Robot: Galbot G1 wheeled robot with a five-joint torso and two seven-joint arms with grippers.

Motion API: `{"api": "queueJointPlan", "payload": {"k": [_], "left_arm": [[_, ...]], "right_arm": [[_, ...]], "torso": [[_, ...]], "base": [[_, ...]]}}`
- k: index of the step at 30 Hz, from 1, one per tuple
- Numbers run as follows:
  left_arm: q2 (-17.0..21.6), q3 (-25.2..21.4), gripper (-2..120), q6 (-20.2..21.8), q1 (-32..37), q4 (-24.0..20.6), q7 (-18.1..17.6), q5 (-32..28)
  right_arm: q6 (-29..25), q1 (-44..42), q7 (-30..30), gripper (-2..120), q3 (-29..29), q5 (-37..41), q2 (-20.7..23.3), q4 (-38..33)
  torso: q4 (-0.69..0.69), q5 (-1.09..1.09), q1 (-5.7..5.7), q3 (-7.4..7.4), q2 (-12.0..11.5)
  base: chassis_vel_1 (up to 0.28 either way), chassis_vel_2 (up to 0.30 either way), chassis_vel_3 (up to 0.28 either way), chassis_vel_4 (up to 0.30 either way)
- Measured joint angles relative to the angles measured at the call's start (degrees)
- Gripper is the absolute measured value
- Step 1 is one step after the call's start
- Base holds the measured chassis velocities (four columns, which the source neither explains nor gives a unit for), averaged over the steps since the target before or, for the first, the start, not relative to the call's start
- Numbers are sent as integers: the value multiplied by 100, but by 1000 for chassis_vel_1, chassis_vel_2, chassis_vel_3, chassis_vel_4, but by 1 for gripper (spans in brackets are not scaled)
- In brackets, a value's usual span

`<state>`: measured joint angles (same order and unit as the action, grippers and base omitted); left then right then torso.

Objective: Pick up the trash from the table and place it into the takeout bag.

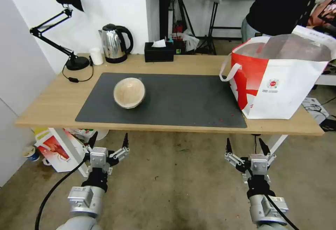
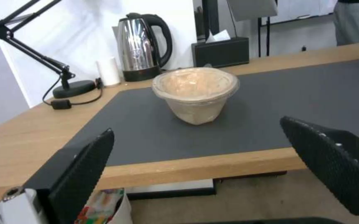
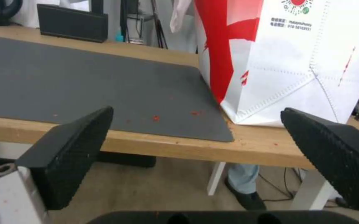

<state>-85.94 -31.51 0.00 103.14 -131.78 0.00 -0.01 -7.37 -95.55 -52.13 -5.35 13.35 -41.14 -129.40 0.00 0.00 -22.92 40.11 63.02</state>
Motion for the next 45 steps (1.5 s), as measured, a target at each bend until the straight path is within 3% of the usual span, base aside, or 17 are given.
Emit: {"api": "queueJointPlan", "payload": {"k": [9, 20, 25, 29, 30, 32, 34, 41, 45], "left_arm": [[-1, -1, 100, -5, -2, 0, 0, 0], [-65, -5, 100, -425, -233, -115, 61, -165], [-53, -5, 100, -368, -208, -87, 56, -150], [-203, -23, 100, -1303, -637, -345, 211, -605], [-203, -23, 100, -1303, -637, -345, 211, -605], [-306, -42, 100, -1942, -929, -526, 323, -919], [-342, -48, 100, -2158, -1025, -584, 362, -1026], [-344, -50, 100, -2178, -1039, -603, 357, -1078], [-263, -44, 100, -1849, -1036, -674, 117, -1421]], "right_arm": [[0, 0, -1, 100, -1, -1, 0, -4], [0, -1, -1, 100, 0, 0, 0, -6], [0, 0, -2, 100, -2, 0, 0, -7], [1, 0, -2, 100, -2, 0, 0, -7], [1, 0, -2, 100, -2, 0, 0, -7], [1, -1, -2, 100, -1, 0, 0, -7], [1, 0, -2, 100, -1, 0, 0, -7], [1, -1, -2, 100, -2, 0, 0, -6], [1, -1, -2, 100, -2, 1, 0, -6]], "torso": [[0, 0, 0, 0, 0], [-2, 1, 0, 0, 0], [0, 2, 0, 0, -1], [0, 1, 0, 0, -1], [0, 1, 0, 0, -1], [0, 0, 0, 0, -1], [0, 0, 0, 0, -1], [0, -1, 0, 0, -1], [0, 0, 0, 0, 0]], "base": [[0, 0, 0, 0], [0, 0, 0, 0], [0, 0, 0, 0], [0, 0, 0, 0], [0, 0, 0, 0], [0, 0, 0, 0], [0, 0, 0, 0], [0, 0, 0, 0], [0, 0, 0, 0]]}}
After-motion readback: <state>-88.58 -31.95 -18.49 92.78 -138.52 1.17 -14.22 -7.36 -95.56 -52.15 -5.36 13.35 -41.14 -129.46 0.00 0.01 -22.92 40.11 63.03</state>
